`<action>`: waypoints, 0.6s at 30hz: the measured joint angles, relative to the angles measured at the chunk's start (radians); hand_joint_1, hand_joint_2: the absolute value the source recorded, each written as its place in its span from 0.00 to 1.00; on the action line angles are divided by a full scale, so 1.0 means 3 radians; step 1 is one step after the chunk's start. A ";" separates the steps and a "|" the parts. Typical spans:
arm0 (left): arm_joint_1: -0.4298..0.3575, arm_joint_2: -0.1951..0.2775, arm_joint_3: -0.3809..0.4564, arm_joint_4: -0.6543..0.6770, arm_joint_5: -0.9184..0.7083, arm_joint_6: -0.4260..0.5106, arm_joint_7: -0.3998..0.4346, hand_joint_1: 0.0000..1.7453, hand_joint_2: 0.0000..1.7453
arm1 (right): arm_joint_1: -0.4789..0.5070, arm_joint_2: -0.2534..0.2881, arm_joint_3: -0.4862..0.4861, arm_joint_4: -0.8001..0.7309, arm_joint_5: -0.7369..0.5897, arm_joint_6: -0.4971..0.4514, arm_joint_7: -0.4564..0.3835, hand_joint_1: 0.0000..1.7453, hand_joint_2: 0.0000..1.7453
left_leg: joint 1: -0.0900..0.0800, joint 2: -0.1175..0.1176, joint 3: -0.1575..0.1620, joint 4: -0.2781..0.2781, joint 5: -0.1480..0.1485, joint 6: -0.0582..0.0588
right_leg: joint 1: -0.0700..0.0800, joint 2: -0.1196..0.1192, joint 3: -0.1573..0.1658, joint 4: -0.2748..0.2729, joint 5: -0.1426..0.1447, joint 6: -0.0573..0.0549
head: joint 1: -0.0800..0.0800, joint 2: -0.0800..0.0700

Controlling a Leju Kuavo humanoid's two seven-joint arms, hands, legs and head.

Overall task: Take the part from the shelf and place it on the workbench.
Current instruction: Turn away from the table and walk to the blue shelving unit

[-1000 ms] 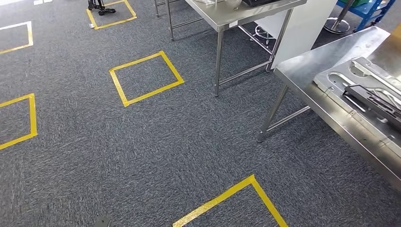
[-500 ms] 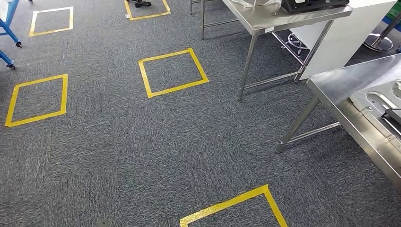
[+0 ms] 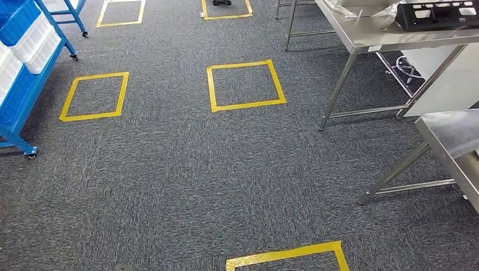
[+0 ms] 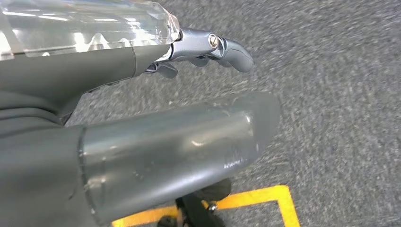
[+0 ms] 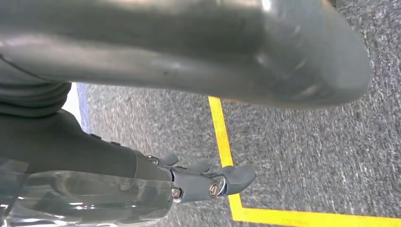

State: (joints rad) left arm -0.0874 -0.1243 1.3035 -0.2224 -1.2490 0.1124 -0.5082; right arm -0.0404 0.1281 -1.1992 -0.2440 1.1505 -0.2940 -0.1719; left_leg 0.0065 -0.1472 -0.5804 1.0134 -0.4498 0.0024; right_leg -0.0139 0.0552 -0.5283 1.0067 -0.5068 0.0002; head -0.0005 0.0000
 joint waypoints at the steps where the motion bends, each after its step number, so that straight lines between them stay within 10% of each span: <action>1: 0.0010 -0.0001 0.0000 0.0000 0.0000 0.0001 0.0000 0.00 0.00 | -0.0003 0.0006 0.0000 0.0000 0.0003 0.0001 0.0002 0.00 0.00 | -0.0003 0.0056 -0.0021 0.0038 -0.0029 -0.0016 | -0.0004 -0.0043 0.0009 -0.0018 0.0010 -0.0025 | -0.0005 0.0000; 4: 0.0002 -0.0005 -0.0001 0.0000 -0.0001 0.0003 -0.0004 0.00 0.00 | 0.0012 0.0018 -0.0001 0.0001 0.0013 0.0006 0.0010 0.00 0.00 | -0.0009 0.0375 -0.0247 0.0531 -0.0328 -0.0050 | 0.0005 -0.0198 0.0021 -0.0051 0.0020 -0.0081 | -0.0036 0.0000; 7: -0.0004 -0.0006 -0.0001 0.0000 -0.0001 0.0003 -0.0004 0.00 0.00 | 0.0025 0.0018 -0.0001 0.0001 0.0015 0.0010 0.0021 0.00 0.00 | 0.0012 0.0462 -0.0432 0.0968 -0.0487 -0.0082 | 0.0022 -0.0357 0.0018 -0.0044 0.0007 -0.0087 | -0.0045 0.0000; 12: -0.0006 -0.0007 -0.0003 0.0000 -0.0004 0.0002 -0.0006 0.00 0.00 | 0.0019 0.0023 -0.0001 0.0001 0.0015 0.0017 0.0039 0.00 0.00 | -0.0002 0.0741 0.0076 0.0059 -0.0115 -0.0043 | 0.0048 -0.0560 0.0064 -0.0019 -0.0045 -0.0028 | -0.0037 0.0000; 15: -0.0001 -0.0008 -0.0004 0.0000 -0.0004 0.0000 -0.0012 0.00 0.00 | -0.0008 0.0023 -0.0001 0.0001 0.0016 0.0018 0.0040 0.00 0.00 | -0.0013 0.0673 0.0086 0.0002 -0.0098 0.0018 | 0.0053 -0.0640 0.0089 -0.0018 -0.0066 0.0021 | -0.0018 0.0000; 18: -0.0002 -0.0012 -0.0004 0.0000 -0.0003 0.0001 -0.0014 0.00 0.00 | -0.0017 0.0026 0.0000 0.0002 0.0017 0.0019 0.0042 0.00 0.00 | 0.0000 0.0558 0.0100 -0.0043 -0.0061 0.0083 | 0.0022 -0.0400 -0.0001 0.0221 -0.0248 0.0075 | 0.0000 0.0000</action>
State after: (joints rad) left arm -0.0880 -0.1278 1.3024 -0.2224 -1.2501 0.1128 -0.5125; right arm -0.0454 0.1358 -1.1993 -0.2435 1.1557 -0.2882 -0.1595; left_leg 0.0064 0.0201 -0.5504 1.0007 -0.4680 0.0274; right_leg -0.0072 -0.0649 -0.5284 1.0730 -0.5811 0.0227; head -0.0004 -0.0001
